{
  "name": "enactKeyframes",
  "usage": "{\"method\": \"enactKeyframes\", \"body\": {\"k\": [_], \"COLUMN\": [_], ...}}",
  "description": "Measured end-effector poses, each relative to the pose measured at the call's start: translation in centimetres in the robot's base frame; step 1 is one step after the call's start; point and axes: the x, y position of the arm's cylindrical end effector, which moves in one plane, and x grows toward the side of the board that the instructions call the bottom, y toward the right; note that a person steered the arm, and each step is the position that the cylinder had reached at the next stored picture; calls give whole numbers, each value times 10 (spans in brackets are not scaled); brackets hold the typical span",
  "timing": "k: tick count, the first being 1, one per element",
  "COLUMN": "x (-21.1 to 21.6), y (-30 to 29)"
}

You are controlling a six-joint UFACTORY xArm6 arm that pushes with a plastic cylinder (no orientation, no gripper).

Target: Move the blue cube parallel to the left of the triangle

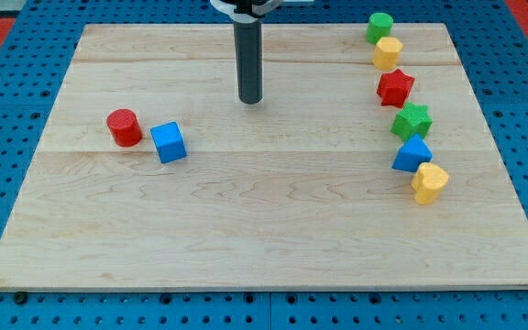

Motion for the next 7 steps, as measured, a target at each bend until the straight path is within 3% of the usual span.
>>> {"method": "enactKeyframes", "body": {"k": [3,4,5,6,7], "x": [80,117,118,118,110], "y": [-147,-139,-112,-163,-165]}}
